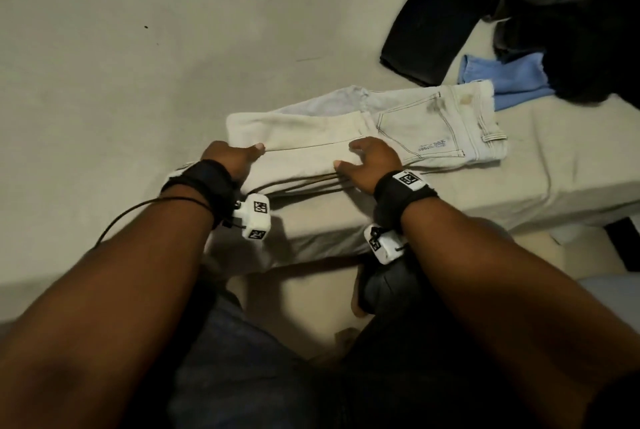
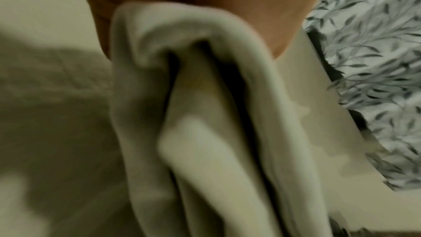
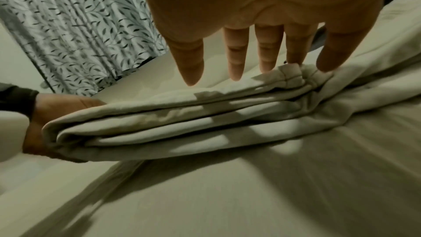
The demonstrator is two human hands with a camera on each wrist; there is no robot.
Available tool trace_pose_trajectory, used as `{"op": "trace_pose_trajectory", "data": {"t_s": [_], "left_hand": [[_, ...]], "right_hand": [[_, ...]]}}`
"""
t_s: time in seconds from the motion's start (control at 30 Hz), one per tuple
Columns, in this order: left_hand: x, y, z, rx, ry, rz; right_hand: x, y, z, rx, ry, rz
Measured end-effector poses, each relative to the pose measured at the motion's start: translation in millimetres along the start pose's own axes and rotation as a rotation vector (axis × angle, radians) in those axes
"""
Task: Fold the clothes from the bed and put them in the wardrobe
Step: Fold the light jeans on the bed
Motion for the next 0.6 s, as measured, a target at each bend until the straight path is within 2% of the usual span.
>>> {"op": "trace_pose_trajectory", "data": {"t_s": [0.07,0.13,0.27,0.33,0.37,0.4,0.47,0.53,0.6], "left_hand": [[-0.7,12.2,25.7,-0.030,-0.129,-0.069],[16.3,15.0,63.4,-0.087,-0.208,-0.085],[92.4,16.6,157.4,-0.285,-0.378,0.049],[128.1,25.2,179.8,-0.381,-0.356,0.167],[132.7,31.4,179.9,-0.428,-0.373,0.170],[129.7,35.6,173.3,-0.469,-0.428,0.101],[98.2,42.6,136.5,-0.460,-0.574,-0.207],[70.2,52.6,81.6,-0.332,-0.737,-0.451],[61.2,62.3,21.7,-0.102,-0.854,-0.508]], "right_hand": [[13.2,12.3,-3.5,0.045,0.055,0.045],[26.3,24.8,-9.5,0.105,0.001,0.086],[39.8,49.0,-32.9,0.310,-0.129,0.144],[45.9,50.3,-31.6,0.270,-0.043,0.198],[49.8,47.7,-27.8,0.207,0.068,0.237],[56.0,43.8,-26.9,0.147,0.189,0.274],[72.2,36.5,-29.3,0.065,0.326,0.339],[92.0,33.9,-45.7,0.052,0.365,0.402],[102.6,38.4,-75.2,0.131,0.436,0.414]]}}
Point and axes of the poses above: each hand's wrist, its own y-axis away from the middle knuckle, its own z-axis out of the back of the hand, x = y × z, the point moved 8 cm from there along -y, towards the middle knuckle, and after that the axes turned 1 degree about x, right-handed, at the moved point
